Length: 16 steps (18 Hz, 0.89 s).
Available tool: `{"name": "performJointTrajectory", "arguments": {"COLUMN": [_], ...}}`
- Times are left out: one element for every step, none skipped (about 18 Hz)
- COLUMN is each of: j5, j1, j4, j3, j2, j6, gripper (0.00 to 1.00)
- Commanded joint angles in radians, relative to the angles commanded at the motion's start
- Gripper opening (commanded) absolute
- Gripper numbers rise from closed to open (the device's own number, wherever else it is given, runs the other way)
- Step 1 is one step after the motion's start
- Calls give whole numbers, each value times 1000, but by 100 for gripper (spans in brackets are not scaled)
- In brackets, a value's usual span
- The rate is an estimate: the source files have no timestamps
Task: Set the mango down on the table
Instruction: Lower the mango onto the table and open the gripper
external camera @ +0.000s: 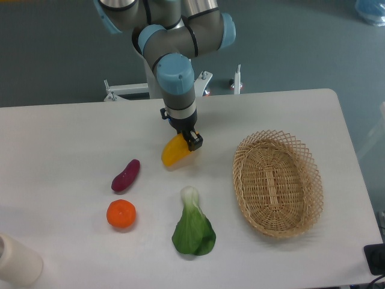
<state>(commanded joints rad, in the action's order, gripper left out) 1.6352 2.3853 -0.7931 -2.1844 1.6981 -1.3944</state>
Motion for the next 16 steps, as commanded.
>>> {"name": "performJointTrajectory", "arguments": {"j5": [0, 0, 0, 0, 0, 0, -2, -2, -2, -2, -3, -3, -2, -6, -8, -12], "j1": [-2, -2, 0, -2, 0, 0, 0, 0, 0, 2, 2, 2, 2, 2, 2, 2], "j4": [2, 2, 2, 2, 2, 3, 5, 5, 5, 5, 5, 5, 3, 3, 3, 3], "j3": [2, 2, 3, 6, 8, 9, 21, 29, 38, 46, 51, 63, 71, 72, 72, 72], "j2": [0, 0, 0, 0, 0, -2, -6, -9, -12, -15, -17, -17, -15, -15, -17, -17], "j6": [2, 2, 0, 0, 2, 3, 5, 5, 5, 5, 5, 5, 6, 8, 8, 17], "gripper": [81, 89, 94, 100, 100, 100, 100, 100, 100, 100, 100, 100, 100, 100, 100, 100]}}
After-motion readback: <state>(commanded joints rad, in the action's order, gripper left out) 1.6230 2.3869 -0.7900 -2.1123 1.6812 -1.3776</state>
